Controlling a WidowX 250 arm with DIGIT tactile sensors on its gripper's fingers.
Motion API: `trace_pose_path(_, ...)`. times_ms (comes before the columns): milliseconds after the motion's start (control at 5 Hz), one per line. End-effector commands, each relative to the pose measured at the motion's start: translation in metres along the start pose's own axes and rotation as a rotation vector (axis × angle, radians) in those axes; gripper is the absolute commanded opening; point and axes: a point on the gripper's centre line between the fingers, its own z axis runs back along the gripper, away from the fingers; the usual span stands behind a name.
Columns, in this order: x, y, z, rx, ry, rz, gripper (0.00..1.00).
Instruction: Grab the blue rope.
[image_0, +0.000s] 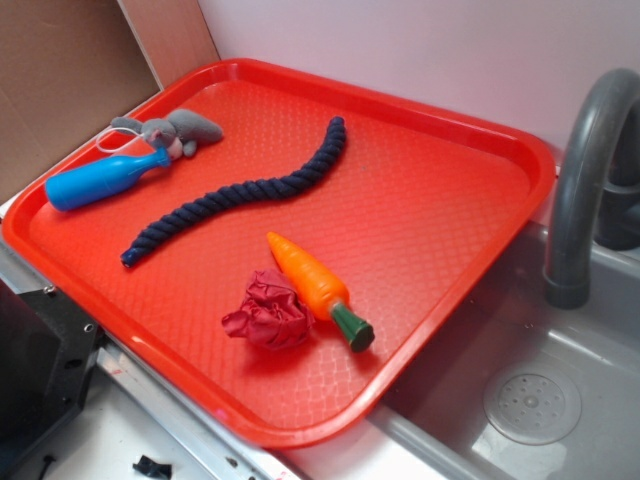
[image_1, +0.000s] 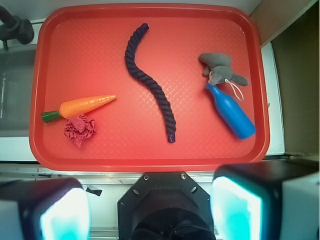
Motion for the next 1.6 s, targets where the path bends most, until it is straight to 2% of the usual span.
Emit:
trace_pose_path(0, 0.000, 0.000, 0.000, 0.000, 0.000, 0.000, 1.00)
trace_pose_path(200, 0.012, 0.009, -0.015, 0.011, -0.042, -0.018, 1.00)
trace_pose_path(600, 0.042, 0.026, -0.059, 0.073, -0.143, -0.078, 1.00)
trace_pose_path(800, 0.068, 0.029, -0.089, 0.109, -0.235, -0.260, 1.00)
trace_pose_path(1000, 0.087, 0.020, -0.120, 0.102, -0.260, -0.379, 1.00)
trace_pose_path(1200, 0.097, 0.019, -0.138, 0.115, -0.256, -0.421, 1.00)
trace_pose_path(1400, 0.107, 0.017, -0.173, 0.113, -0.212, -0.485, 1.00)
